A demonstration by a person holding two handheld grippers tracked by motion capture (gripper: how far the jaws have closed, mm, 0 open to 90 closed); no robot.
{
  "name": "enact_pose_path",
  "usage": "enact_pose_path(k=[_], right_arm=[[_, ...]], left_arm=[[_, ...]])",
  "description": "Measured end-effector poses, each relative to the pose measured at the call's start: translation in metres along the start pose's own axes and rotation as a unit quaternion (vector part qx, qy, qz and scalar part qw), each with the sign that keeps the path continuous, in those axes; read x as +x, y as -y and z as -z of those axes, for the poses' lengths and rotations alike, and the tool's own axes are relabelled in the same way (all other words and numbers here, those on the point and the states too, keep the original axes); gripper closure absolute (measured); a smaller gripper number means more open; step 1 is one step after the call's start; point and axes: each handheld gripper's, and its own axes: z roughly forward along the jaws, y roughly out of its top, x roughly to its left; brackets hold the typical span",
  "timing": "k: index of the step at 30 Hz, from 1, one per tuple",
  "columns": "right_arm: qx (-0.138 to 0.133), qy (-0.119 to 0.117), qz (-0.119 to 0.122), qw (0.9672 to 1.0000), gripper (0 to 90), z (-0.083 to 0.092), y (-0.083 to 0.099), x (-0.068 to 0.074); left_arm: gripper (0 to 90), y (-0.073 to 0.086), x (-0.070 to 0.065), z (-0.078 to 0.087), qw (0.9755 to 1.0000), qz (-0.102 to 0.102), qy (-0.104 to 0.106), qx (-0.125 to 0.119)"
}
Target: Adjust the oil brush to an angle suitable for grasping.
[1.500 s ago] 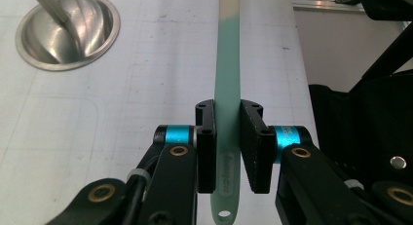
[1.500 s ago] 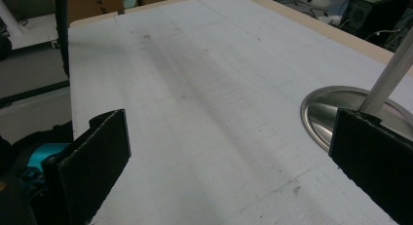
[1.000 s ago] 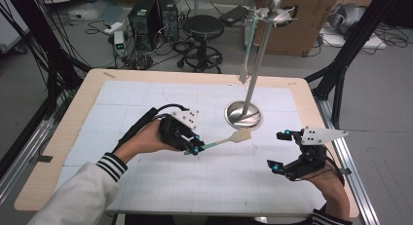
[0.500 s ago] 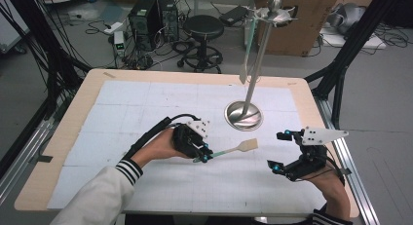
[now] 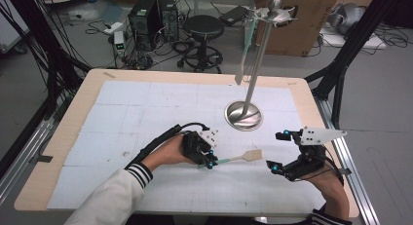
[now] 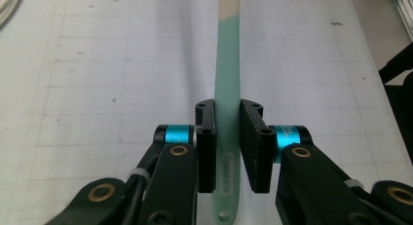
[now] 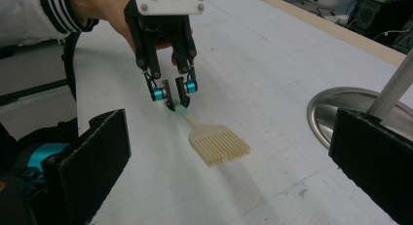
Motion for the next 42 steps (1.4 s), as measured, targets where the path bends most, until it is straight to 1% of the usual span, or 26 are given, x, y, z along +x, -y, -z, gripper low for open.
enact_pose_path(k=[6,7,8,10,12,14,16,18,19,21,22,23,26,29,30,31,32,33,34,35,37,38,39,40,41,42], right_arm=[[-0.001,0.0,-0.001,1.0,0.0,0.001,0.0,0.0],[0.0,0.0,-0.001,1.0,0.1,0.001,0.001,0.0],[0.0,0.0,-0.002,1.0,0.0,0.001,0.001,0.0],[-0.002,0.001,-0.001,1.0,0.0,0.001,0.001,0.0],[-0.001,0.001,-0.001,1.0,0.0,0.001,0.001,0.0],[-0.001,0.001,-0.001,1.0,0.0,0.001,0.0,0.0],[-0.001,0.001,-0.001,1.0,0.0,0.001,0.0,0.0],[-0.001,0.0,-0.001,1.0,0.0,0.001,0.0,0.0],[-0.001,0.0,-0.001,1.0,0.0,0.001,0.0,0.0],[-0.002,0.0,-0.002,1.0,0.0,0.001,0.001,0.0],[-0.004,0.0,-0.002,1.0,0.0,0.001,0.001,0.0],[-0.003,0.0,-0.002,1.0,0.0,0.001,0.001,-0.001],[-0.003,0.0,-0.005,1.0,0.0,0.001,0.002,-0.001],[0.0,0.001,-0.006,1.0,0.0,0.001,0.002,-0.001],[-0.001,0.002,-0.004,1.0,0.0,0.001,0.002,-0.002],[-0.002,0.001,-0.004,1.0,0.0,0.001,0.002,-0.002],[-0.002,0.001,-0.005,1.0,0.0,0.001,0.002,-0.002],[-0.001,0.003,-0.005,1.0,0.0,0.0,0.002,-0.003],[-0.002,0.003,-0.006,1.0,0.0,0.0,0.002,-0.003],[-0.001,0.002,-0.006,1.0,0.0,-0.001,0.001,-0.003],[0.001,0.002,-0.005,1.0,0.0,-0.002,0.002,-0.004],[0.002,0.001,-0.004,1.0,0.0,-0.002,0.002,-0.004],[0.002,0.001,-0.005,1.0,0.0,-0.002,0.002,-0.004],[0.003,0.001,-0.005,1.0,0.0,-0.002,0.002,-0.004],[0.004,0.002,-0.006,1.0,0.0,-0.002,0.003,-0.004],[0.003,0.002,-0.007,1.0,0.0,-0.002,0.003,-0.004]], left_arm=[[77.6,0.0,0.001,-0.007,1.0,-0.004,0.004,0.004],[77.6,0.0,0.001,-0.008,1.0,-0.001,0.004,0.002],[77.6,0.0,0.002,-0.008,1.0,-0.003,0.006,0.004],[77.6,0.001,0.002,-0.01,1.0,0.0,0.005,0.003],[77.4,0.001,0.002,-0.012,0.9999,-0.005,0.006,0.008],[77.3,0.001,0.002,-0.014,0.9999,-0.005,0.007,0.009],[77.2,0.002,0.002,-0.017,0.9998,-0.006,0.007,0.017],[76.9,0.002,0.003,-0.02,0.9998,-0.003,0.006,0.02],[76.7,0.002,0.003,-0.021,0.9998,0.002,0.009,0.02],[75.9,0.002,0.003,-0.019,0.9999,0.003,0.01,0.013],[72.8,0.001,0.003,-0.017,0.9999,0.003,0.015,0.002],[66.4,0.001,0.003,-0.014,0.9998,0.002,0.016,-0.007],[52.7,0.0,0.001,-0.002,0.9995,0.004,0.009,-0.031],[35.5,0.0,0.0,0.011,0.999,0.015,-0.009,-0.042],[31.7,0.0,0.0,0.015,0.9989,0.021,-0.001,-0.043],[28.0,0.001,0.0,0.019,0.9987,0.029,0.017,-0.039],[23.7,0.002,0.0,0.024,0.9989,0.031,0.024,-0.026],[20.4,0.003,0.0,0.029,0.999,0.033,0.021,-0.022],[19.5,0.003,-0.001,0.033,0.9989,0.034,0.019,-0.024],[18.2,0.004,-0.002,0.039,0.999,0.034,0.012,-0.027],[13.6,0.007,-0.003,0.051,0.9984,0.039,-0.003,-0.041],[12.7,0.009,-0.004,0.058,0.9979,0.042,-0.013,-0.047],[9.0,0.011,-0.004,0.064,0.9975,0.039,-0.029,-0.052],[3.1,0.013,-0.005,0.07,0.9964,0.046,-0.042,-0.056],[1.6,0.016,-0.005,0.078,0.9952,0.057,-0.044,-0.067],[1.6,0.019,-0.005,0.084,0.9946,0.057,-0.05,-0.071]])
